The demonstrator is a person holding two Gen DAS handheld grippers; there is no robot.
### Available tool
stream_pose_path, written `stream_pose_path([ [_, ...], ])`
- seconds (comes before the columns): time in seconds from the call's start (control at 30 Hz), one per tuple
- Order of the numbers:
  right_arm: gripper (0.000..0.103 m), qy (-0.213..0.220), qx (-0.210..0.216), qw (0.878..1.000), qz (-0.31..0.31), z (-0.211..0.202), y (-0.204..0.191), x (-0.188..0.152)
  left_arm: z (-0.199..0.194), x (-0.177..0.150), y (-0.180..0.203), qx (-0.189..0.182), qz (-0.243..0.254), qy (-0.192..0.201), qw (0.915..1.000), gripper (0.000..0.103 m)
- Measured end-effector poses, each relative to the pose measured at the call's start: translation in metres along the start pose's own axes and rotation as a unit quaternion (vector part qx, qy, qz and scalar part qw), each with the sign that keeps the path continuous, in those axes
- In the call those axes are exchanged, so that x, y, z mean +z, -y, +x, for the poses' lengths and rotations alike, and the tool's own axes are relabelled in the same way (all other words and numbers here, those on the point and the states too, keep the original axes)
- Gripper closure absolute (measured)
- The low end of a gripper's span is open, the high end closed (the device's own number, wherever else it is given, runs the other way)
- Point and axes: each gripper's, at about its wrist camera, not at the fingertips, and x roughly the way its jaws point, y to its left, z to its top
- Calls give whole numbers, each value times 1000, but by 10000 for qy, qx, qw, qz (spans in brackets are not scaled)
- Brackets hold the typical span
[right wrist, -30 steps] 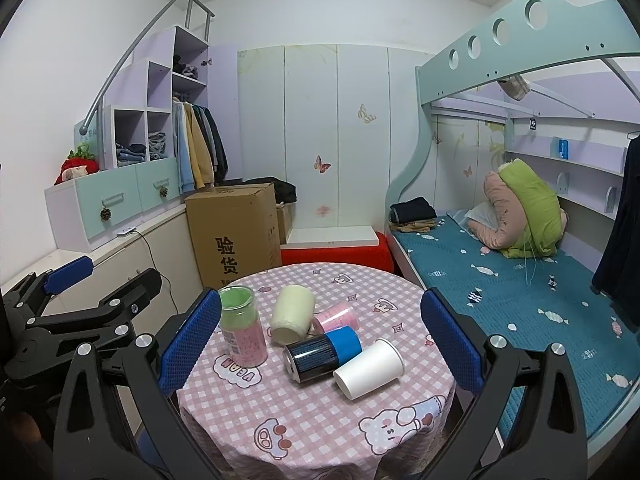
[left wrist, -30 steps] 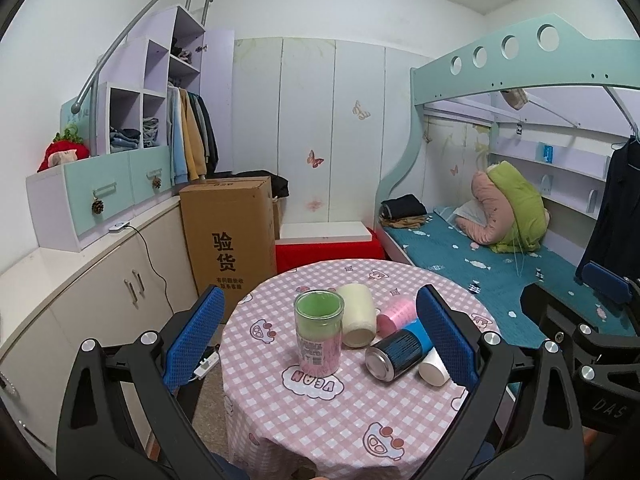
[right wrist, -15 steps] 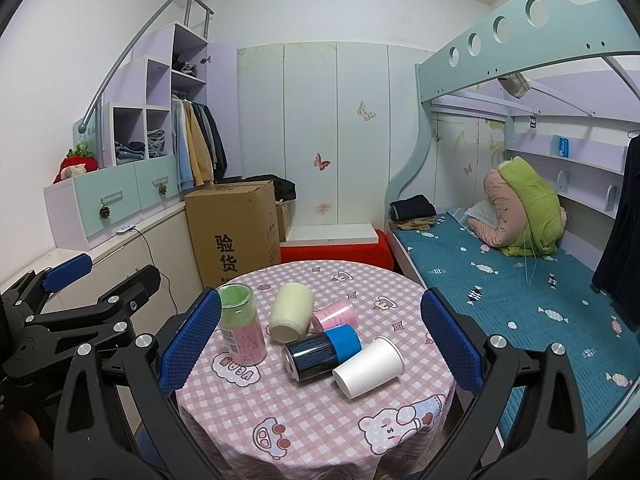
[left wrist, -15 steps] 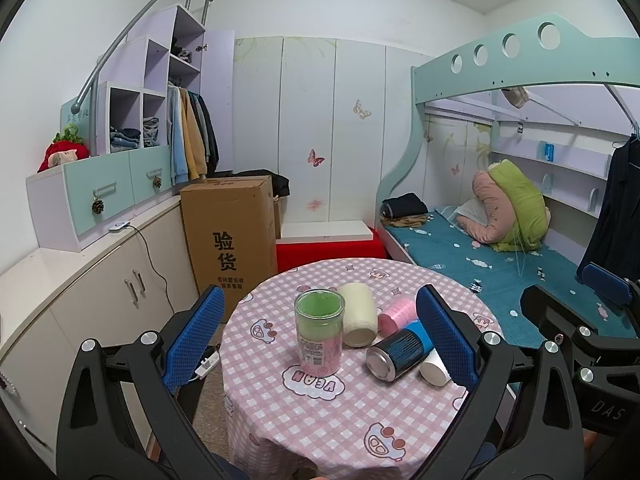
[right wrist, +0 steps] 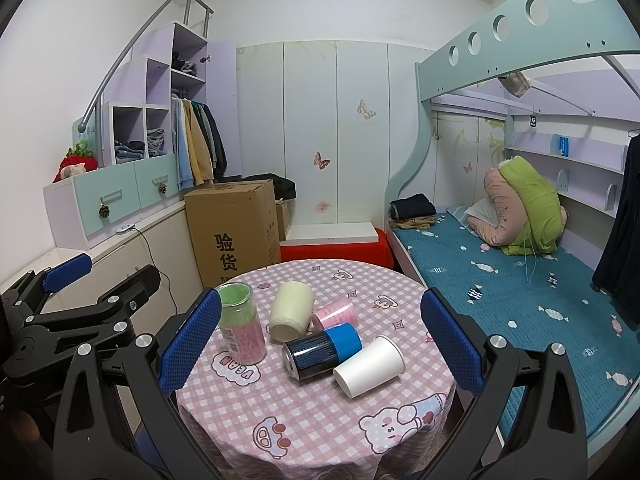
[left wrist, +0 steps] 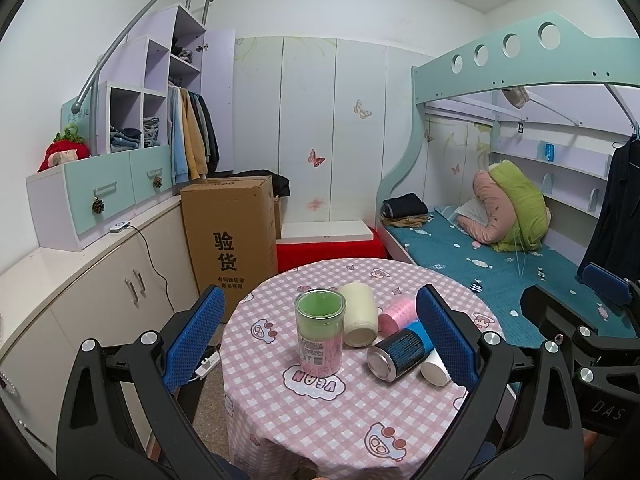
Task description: Flip cup upright
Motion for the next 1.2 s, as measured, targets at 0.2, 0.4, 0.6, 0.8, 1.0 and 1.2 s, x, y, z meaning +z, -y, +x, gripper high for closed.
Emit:
stream_pose_path([
  [0.2, 7, 1, 1, 10000, -3, 0, 0, 0, 0, 0, 0, -2, -3, -1, 10000, 6],
  [0.4, 7, -3, 8, 10000, 4, 0, 0, 0, 0, 0, 0, 4, -2, -1, 10000, 6],
  [0.6, 7, -19, 12, 10000, 10, 0, 0, -1, 0, 0, 0, 6, -4, -3, 10000, 6],
  [0.8, 7, -27, 18, 10000, 19, 0, -1, -2, 0, 0, 0, 0, -2, 9, 10000, 6],
  [1.0, 7, -29, 15, 10000, 22, 1, -1, -2, 0, 0, 0, 0, -1, 3, 10000, 6],
  [1.2, 7, -37, 15, 10000, 15, 1, -1, -1, 0, -2, -1, 49, 0, 38, 10000, 6],
])
